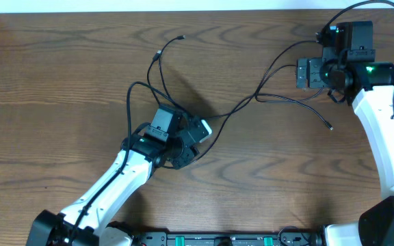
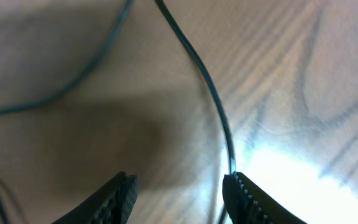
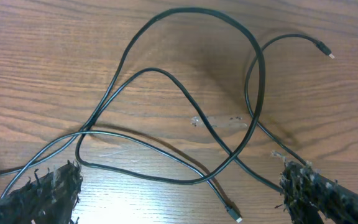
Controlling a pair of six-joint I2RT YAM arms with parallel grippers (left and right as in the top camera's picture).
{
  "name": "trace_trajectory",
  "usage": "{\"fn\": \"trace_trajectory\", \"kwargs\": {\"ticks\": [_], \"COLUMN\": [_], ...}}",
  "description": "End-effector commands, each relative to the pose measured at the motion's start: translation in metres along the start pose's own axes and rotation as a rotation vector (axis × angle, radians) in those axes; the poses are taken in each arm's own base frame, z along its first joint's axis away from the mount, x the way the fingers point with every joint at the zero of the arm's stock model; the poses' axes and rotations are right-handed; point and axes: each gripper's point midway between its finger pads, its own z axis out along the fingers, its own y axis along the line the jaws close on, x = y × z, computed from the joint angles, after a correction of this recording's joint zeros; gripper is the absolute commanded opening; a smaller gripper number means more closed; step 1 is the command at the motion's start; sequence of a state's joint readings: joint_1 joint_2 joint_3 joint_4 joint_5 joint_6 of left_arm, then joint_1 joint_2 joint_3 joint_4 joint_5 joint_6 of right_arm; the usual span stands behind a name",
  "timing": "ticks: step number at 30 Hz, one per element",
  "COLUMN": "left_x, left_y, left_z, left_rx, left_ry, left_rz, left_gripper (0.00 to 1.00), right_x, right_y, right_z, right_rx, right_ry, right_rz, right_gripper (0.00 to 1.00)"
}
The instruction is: Untangle cables
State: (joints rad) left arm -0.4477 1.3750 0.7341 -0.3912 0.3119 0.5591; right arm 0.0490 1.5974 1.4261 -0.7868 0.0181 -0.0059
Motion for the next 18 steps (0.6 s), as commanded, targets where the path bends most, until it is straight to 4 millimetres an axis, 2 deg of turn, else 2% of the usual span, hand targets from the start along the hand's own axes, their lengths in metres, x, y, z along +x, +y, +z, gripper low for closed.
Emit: {"fn": "trace_trajectory", "kwargs": {"ticks": [1, 5, 7, 10, 18], "left_x": [0.01, 0.025, 0.029, 0.03, 0.029], "left_y": [-0.01, -0.014, -0.015, -0.015, -0.017], "left_z": [0.012, 0.027, 0.031, 0.032, 0.032], "left_rx": [0.068, 0.102, 0.111, 0.111, 0.108], "left_ry": [0.044, 0.106, 0.123, 0.13, 0.134], "left_rz": [0.005, -0.016, -0.022, -0.063, -0.252], "left_gripper": [0.5, 0.5, 0.43, 0.39, 0.36], "right_x": [-0.005, -0.003, -0.003, -0.003, -0.004], "right_y": [-0.005, -0.005, -0.005, -0.006, -0.03], "right_z": [-0.002, -0.002, -0.002, -0.002, -0.004], "right_rx": [0.011, 0.011, 0.011, 0.017, 0.155], "right_ry": [-0.01, -0.004, -0.001, 0.0, -0.011], "right_rz": [0.007, 0.008, 0.008, 0.009, 0.089], "right_gripper": [0.99, 0.99, 0.99, 0.99, 0.99]}}
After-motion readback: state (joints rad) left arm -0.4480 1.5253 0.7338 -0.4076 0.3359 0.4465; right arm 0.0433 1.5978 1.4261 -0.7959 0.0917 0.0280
